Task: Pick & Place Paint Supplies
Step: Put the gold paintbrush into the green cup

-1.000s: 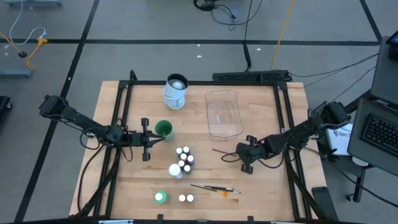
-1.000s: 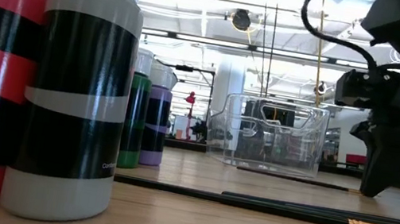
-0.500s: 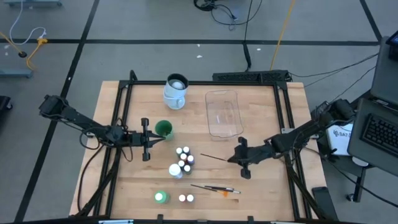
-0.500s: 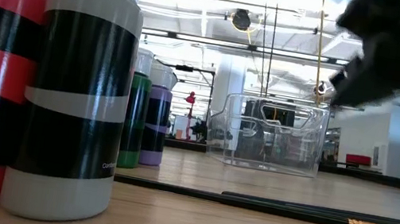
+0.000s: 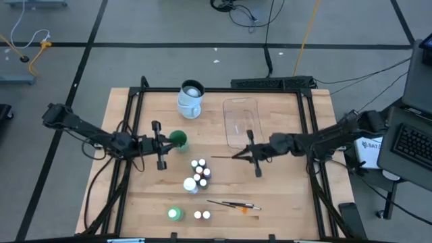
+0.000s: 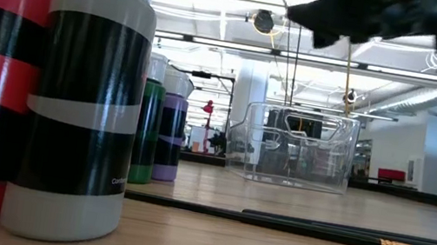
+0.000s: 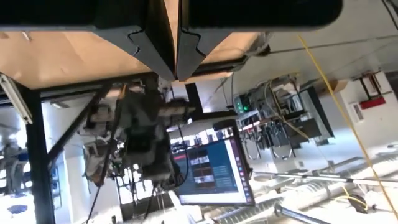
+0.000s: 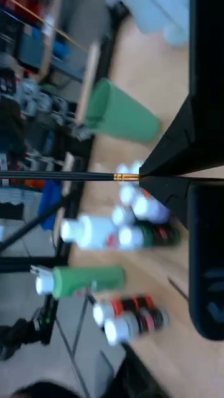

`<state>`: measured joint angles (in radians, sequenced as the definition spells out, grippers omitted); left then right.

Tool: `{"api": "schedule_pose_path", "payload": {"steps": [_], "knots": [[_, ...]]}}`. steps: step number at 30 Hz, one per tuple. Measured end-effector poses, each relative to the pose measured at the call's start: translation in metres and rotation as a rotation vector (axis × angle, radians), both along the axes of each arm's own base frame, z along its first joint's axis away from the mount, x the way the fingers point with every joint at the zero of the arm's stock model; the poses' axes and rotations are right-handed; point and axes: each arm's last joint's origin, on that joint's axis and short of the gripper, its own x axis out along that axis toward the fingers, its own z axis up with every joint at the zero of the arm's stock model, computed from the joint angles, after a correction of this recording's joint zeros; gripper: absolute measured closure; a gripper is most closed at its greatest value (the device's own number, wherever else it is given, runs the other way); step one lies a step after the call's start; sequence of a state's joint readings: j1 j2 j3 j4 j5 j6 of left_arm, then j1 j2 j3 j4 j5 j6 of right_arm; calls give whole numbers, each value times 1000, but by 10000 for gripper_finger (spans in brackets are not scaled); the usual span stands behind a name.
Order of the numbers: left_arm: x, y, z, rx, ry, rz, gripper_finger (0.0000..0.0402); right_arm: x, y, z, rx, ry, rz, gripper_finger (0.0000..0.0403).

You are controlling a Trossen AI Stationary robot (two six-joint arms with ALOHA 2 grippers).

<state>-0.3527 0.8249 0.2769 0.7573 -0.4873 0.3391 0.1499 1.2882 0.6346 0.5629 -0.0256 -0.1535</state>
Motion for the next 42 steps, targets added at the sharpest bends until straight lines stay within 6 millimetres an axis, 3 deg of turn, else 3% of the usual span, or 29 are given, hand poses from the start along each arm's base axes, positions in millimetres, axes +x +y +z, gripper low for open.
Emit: {"api": "schedule_pose_path", "payload": {"steps": [9,24,36,42], "knots": [[19,-10,51,12,66,-99,366,18,-26,-8,-33,-112,90,403],[82,-38,59,132,71,-239,233,28,-27,-13,-46,-214,94,403],[116,-30,76,118,53,-196,222,28,-27,-13,-67,-218,97,403],[120,-22,74,108,59,-234,224,28,-27,-13,-82,-222,96,403]]}}
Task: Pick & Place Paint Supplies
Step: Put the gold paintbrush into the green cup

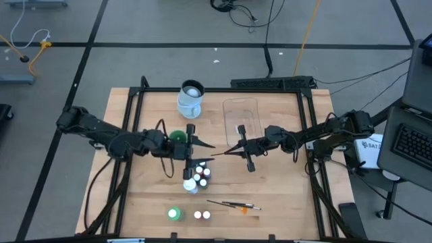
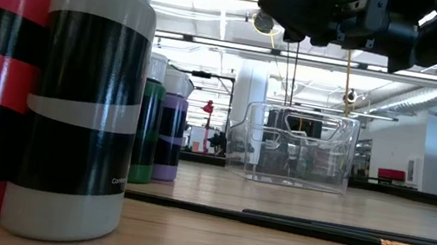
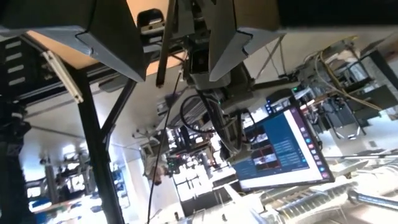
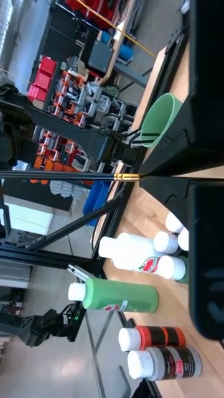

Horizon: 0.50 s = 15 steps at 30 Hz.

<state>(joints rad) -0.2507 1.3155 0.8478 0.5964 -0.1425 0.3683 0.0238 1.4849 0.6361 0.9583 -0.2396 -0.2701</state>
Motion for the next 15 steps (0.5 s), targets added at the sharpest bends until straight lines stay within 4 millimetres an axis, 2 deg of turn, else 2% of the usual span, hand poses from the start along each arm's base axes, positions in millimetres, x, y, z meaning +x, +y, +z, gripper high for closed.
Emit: {"api": "schedule_pose_path", "payload": {"steps": [6,15], "knots": [[1,4,0,-13,4,0,267,0,0,0,-4,-6,-2,403],[1,3,-1,23,0,-33,390,0,0,1,-3,-12,-6,403]]}}
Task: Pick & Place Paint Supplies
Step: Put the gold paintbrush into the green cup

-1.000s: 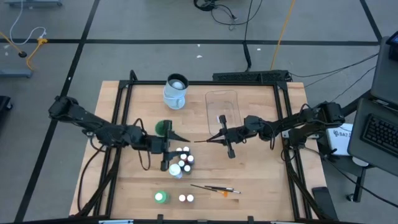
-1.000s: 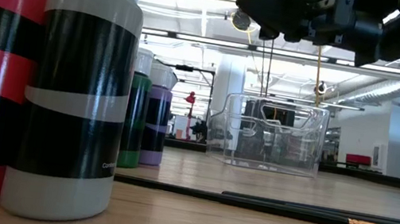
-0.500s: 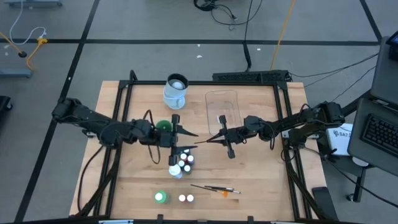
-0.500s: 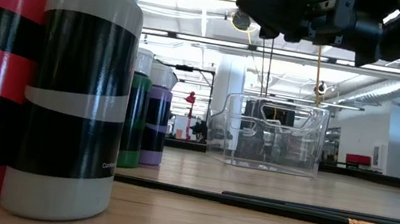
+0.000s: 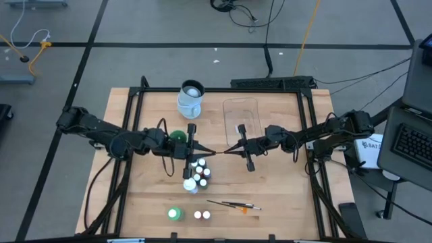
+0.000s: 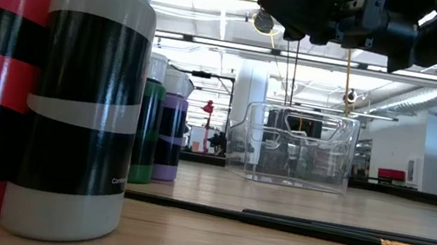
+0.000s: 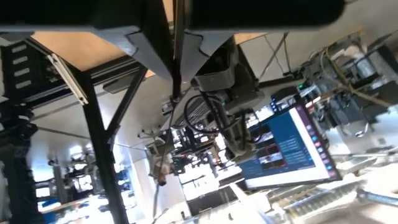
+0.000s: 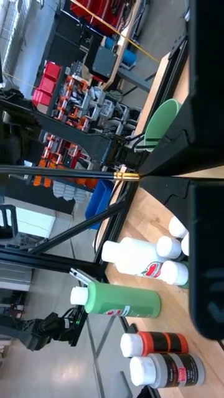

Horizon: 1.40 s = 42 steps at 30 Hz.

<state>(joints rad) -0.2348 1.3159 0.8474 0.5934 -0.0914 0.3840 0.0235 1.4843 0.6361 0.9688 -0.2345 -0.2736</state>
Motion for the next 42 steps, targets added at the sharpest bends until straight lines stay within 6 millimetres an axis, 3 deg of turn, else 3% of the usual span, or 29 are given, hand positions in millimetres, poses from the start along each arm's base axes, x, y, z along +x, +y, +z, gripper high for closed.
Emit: {"api": "schedule_pose_path", "payload": {"steps": [9,18,23,30,35,42], "knots": [[-2,1,1,-5,3,35,399,0,-1,0,10,9,-33,395],[-29,2,24,-38,-17,146,400,1,-3,-7,50,81,-142,313],[-52,9,27,-94,96,305,401,1,-3,-7,99,93,-150,275],[-86,22,8,-146,157,411,401,1,-2,-10,132,131,-149,260],[-110,30,-24,-211,189,431,401,0,6,-11,127,143,-119,265],[-133,38,-50,-272,175,476,401,0,14,-11,119,141,-91,274]]}}
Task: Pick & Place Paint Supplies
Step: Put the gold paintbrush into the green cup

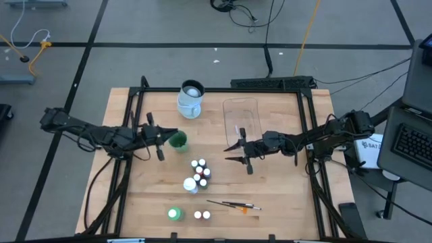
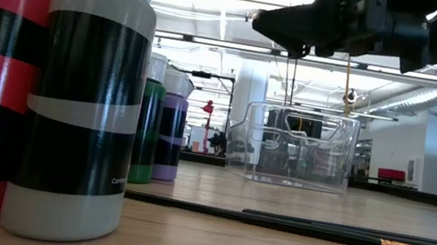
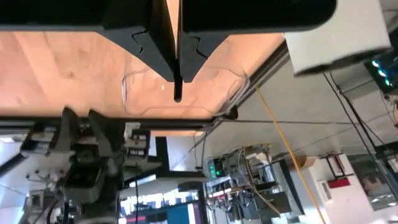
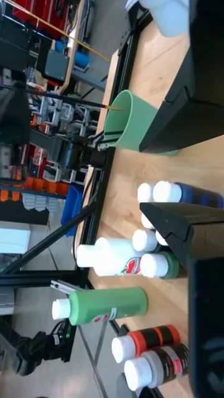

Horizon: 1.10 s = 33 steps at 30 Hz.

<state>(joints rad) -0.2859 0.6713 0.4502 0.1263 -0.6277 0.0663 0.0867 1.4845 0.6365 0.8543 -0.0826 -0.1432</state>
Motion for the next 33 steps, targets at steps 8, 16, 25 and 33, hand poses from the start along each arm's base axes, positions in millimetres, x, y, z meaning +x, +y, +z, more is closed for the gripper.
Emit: {"api": "schedule_pose_path", "payload": {"steps": [8,16,25,33], "knots": [[-6,6,-21,-64,101,52,402,0,0,0,0,0,0,275],[1,16,-39,-87,175,131,402,0,0,0,0,3,0,275],[7,21,-71,-118,196,141,402,0,0,-1,0,10,0,275],[10,26,-81,-163,231,149,400,0,0,-1,0,10,0,275]]}}
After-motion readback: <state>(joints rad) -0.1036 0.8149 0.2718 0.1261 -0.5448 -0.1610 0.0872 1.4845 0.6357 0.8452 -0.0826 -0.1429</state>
